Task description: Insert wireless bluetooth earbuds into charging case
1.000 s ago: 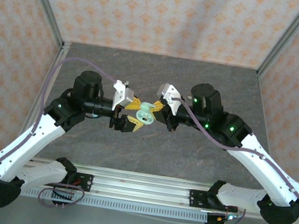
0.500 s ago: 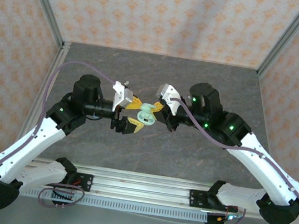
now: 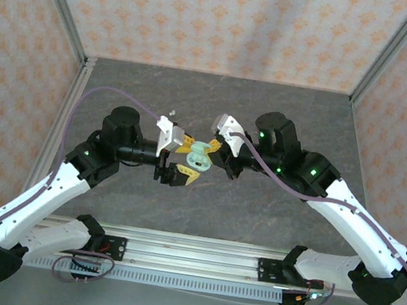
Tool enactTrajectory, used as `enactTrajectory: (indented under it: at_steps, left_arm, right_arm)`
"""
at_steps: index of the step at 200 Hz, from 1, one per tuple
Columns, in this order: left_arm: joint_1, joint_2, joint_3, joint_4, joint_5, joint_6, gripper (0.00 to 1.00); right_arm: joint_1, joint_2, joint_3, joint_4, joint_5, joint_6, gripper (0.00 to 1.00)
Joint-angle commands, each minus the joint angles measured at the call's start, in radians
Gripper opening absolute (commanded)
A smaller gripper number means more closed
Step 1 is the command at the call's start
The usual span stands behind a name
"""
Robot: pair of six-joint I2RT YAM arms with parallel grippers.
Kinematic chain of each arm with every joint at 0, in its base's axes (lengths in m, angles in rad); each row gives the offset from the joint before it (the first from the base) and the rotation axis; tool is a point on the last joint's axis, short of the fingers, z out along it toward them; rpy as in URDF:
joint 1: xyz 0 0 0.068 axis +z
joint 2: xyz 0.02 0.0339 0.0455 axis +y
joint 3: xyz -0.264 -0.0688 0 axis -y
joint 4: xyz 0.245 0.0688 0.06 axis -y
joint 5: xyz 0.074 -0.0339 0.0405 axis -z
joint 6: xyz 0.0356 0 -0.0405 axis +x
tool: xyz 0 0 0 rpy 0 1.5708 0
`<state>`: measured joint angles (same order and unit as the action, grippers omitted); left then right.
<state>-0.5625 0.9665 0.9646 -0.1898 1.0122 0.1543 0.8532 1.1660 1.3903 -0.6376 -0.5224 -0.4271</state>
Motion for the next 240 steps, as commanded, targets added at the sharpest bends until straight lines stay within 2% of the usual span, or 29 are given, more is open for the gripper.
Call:
enactTrajectory:
  at_steps: [1, 35, 101, 118, 171, 185, 207, 240]
  left_arm:
    - [-0.003, 0.007, -0.003, 0.03, 0.011, -0.005, 0.7]
    - [-0.003, 0.021, 0.007, 0.006, 0.023, 0.009, 0.62]
    - [-0.003, 0.035, 0.031, -0.037, 0.047, 0.043, 0.33]
    - [-0.004, 0.032, 0.029, -0.037, 0.045, 0.047, 0.31]
    - [-0.003, 0.024, 0.027, -0.04, 0.048, 0.055, 0.12]
    - [-0.003, 0.022, 0.027, -0.041, 0.048, 0.055, 0.11]
    - [-0.001, 0.02, 0.029, -0.046, 0.046, 0.057, 0.07]
    - [0.001, 0.022, 0.042, -0.067, 0.046, 0.059, 0.06]
  right_arm:
    - [0.007, -0.006, 0.037, 0.001, 0.011, 0.012, 0.01]
    - [0.007, -0.009, 0.035, 0.008, 0.01, 0.015, 0.01]
    - [0.007, -0.014, 0.028, 0.013, 0.01, 0.02, 0.02]
    - [0.008, -0.019, 0.022, 0.02, 0.01, 0.02, 0.02]
    - [0.007, -0.025, 0.015, 0.027, -0.002, 0.023, 0.05]
    - [0.007, -0.028, 0.011, 0.032, -0.008, 0.026, 0.05]
    - [0.007, -0.031, 0.008, 0.039, -0.013, 0.033, 0.08]
    - [0.007, -0.037, 0.001, 0.052, -0.013, 0.043, 0.23]
